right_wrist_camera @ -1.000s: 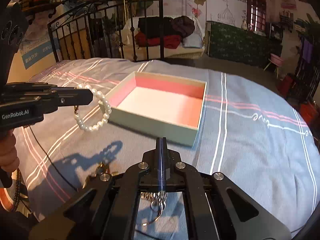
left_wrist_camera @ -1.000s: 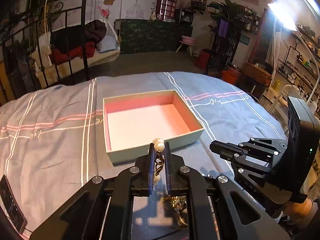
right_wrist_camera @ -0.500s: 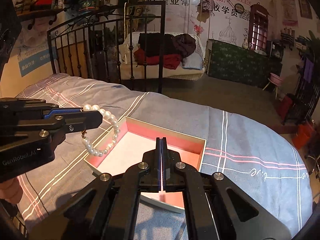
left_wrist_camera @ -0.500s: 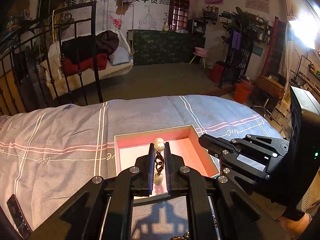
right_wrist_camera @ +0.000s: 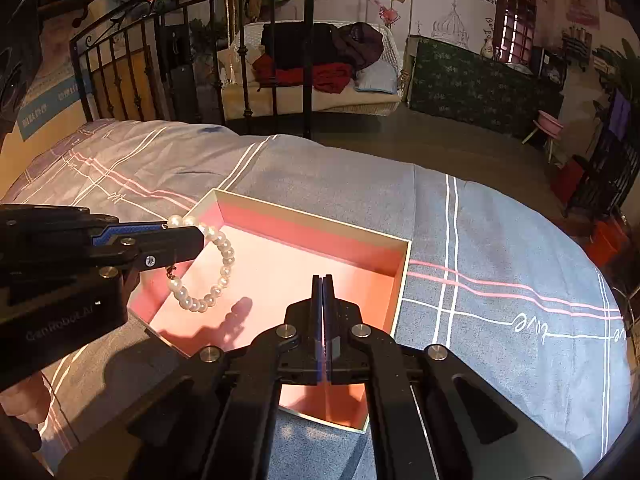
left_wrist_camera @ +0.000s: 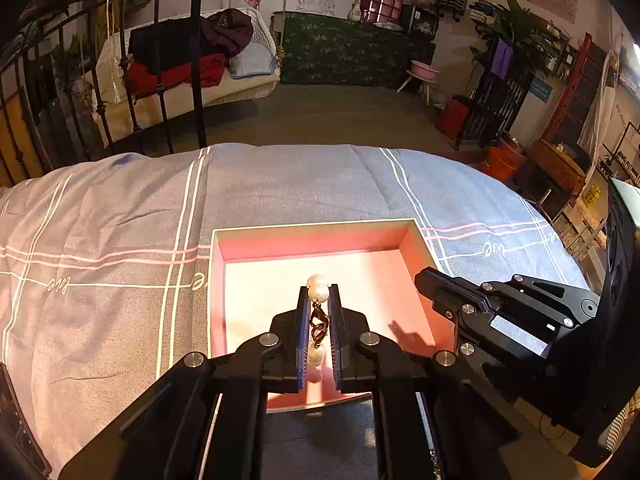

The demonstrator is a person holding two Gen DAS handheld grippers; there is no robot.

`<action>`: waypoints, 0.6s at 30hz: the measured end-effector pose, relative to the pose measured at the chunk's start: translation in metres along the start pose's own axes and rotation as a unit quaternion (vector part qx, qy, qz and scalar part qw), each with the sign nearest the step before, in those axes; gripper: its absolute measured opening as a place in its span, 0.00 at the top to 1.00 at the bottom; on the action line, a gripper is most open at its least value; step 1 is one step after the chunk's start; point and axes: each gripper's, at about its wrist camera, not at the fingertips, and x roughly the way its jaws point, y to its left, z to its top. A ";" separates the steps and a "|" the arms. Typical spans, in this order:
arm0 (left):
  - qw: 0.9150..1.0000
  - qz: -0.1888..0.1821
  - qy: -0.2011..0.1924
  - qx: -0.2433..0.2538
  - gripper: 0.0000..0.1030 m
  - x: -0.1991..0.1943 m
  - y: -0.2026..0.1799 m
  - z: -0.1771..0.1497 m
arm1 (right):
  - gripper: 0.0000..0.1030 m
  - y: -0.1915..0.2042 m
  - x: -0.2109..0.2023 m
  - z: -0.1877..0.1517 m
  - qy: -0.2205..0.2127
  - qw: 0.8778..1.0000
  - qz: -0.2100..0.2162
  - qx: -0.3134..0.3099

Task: Organize jewelry
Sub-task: 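Carry the pearl bracelet into the box and open the left gripper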

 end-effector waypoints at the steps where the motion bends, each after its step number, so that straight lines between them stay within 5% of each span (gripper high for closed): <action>1: 1.000 0.001 0.003 0.000 0.92 0.002 0.001 -0.001 | 0.99 0.001 0.001 -0.001 0.003 1.000 -0.002 -0.002; 10: 1.000 0.013 0.020 -0.005 0.91 0.007 -0.001 -0.006 | 0.99 0.000 0.007 -0.012 0.014 1.000 -0.003 -0.008; 11: 1.000 0.016 0.021 -0.009 0.83 0.006 -0.001 -0.005 | 0.99 -0.001 0.005 -0.014 0.014 1.000 -0.004 -0.007; 12: 1.000 0.019 0.019 -0.014 0.54 0.003 0.001 -0.003 | 0.98 -0.001 0.005 -0.014 0.017 1.000 -0.006 -0.007; 13: 0.999 0.023 0.012 -0.021 0.36 -0.002 0.004 -0.002 | 0.96 -0.003 0.005 -0.014 0.019 1.000 -0.011 -0.006; 14: 0.999 0.026 -0.008 -0.029 0.12 -0.010 0.006 0.000 | 0.78 -0.004 0.004 -0.013 0.018 1.000 -0.017 -0.001; 15: 0.998 0.031 -0.030 -0.035 0.08 -0.019 0.008 0.002 | 0.36 -0.006 0.002 -0.012 0.016 1.000 -0.018 0.003; 16: 0.998 0.034 -0.043 -0.036 0.06 -0.028 0.009 0.004 | 0.15 -0.007 -0.003 -0.012 0.005 1.000 -0.023 0.006; 18: 0.997 0.031 -0.060 -0.035 0.06 -0.042 0.008 0.010 | 0.06 -0.009 -0.018 -0.012 -0.029 0.999 -0.045 0.004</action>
